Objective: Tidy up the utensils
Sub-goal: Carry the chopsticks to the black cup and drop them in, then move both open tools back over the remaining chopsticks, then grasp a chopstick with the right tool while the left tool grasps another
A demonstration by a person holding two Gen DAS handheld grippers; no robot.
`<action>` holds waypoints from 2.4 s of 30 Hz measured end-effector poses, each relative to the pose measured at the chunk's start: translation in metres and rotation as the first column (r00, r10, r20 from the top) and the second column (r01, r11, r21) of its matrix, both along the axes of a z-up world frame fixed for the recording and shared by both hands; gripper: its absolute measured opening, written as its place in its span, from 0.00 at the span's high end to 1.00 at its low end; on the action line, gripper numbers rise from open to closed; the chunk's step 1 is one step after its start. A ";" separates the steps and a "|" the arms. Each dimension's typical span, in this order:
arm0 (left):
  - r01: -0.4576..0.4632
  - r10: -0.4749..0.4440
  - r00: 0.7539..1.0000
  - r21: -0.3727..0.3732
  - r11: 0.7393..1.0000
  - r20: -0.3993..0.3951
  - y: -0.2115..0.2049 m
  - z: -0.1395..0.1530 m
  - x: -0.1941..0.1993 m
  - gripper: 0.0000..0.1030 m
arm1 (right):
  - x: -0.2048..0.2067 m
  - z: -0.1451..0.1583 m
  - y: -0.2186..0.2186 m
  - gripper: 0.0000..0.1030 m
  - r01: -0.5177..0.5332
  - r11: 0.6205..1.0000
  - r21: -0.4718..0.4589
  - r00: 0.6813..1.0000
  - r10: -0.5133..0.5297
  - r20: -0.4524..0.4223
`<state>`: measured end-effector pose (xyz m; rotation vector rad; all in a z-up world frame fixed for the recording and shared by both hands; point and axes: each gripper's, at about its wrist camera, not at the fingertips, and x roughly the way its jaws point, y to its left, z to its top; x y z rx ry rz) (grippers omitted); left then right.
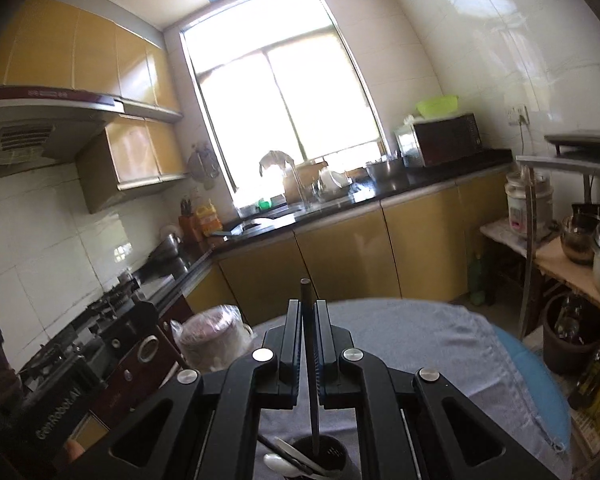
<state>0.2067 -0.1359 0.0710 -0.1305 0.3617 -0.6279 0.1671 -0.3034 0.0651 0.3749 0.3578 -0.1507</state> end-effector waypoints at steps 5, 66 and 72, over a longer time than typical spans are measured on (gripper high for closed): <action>0.009 -0.002 0.996 0.070 0.997 -0.093 -0.004 -0.029 0.010 0.93 | 0.003 -0.035 -0.006 0.93 -0.053 0.996 0.065 0.993 0.060 -0.104; -0.112 0.280 0.880 0.407 0.907 -0.382 0.192 -0.210 -0.140 0.38 | -0.048 -0.241 0.168 0.87 -0.241 0.970 0.005 0.704 0.179 -0.687; -0.096 0.288 0.854 0.412 0.906 -0.434 0.183 -0.220 -0.134 0.41 | -0.054 -0.242 0.138 0.92 -0.171 0.984 0.054 0.718 0.162 -0.677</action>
